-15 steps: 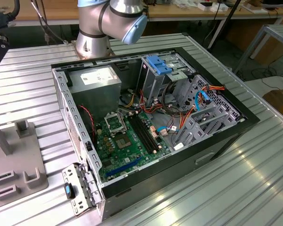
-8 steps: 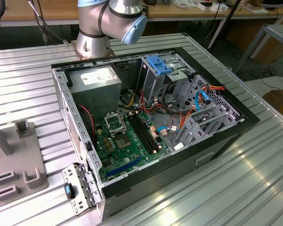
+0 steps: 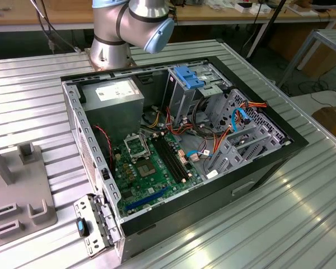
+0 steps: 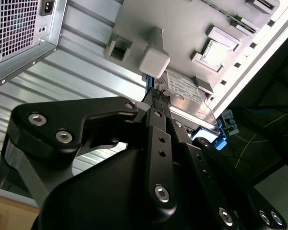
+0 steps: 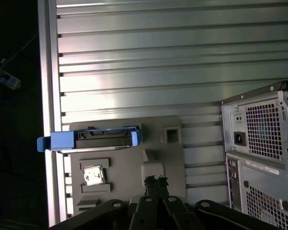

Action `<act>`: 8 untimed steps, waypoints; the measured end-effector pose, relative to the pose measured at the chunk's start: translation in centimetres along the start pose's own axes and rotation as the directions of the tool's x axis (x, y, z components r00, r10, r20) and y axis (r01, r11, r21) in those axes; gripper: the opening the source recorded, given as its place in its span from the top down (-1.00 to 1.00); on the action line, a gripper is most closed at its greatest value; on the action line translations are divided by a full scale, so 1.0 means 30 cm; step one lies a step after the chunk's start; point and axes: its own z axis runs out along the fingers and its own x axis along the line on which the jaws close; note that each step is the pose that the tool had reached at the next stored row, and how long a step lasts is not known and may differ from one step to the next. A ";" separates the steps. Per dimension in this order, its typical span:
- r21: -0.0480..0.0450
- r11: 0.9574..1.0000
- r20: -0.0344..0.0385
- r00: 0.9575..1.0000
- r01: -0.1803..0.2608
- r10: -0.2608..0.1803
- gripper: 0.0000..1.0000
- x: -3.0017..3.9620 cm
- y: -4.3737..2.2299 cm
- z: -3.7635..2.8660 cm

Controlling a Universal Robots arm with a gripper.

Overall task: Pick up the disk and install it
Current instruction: 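Reach for the disk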

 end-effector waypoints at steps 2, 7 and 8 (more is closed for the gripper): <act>0.000 1.000 0.000 1.000 0.000 0.000 0.79 0.012 -0.001 0.000; 0.000 1.000 0.000 1.000 0.000 0.000 0.79 0.036 -0.003 -0.001; 0.000 1.000 0.000 1.000 0.000 0.000 0.79 0.043 -0.003 -0.001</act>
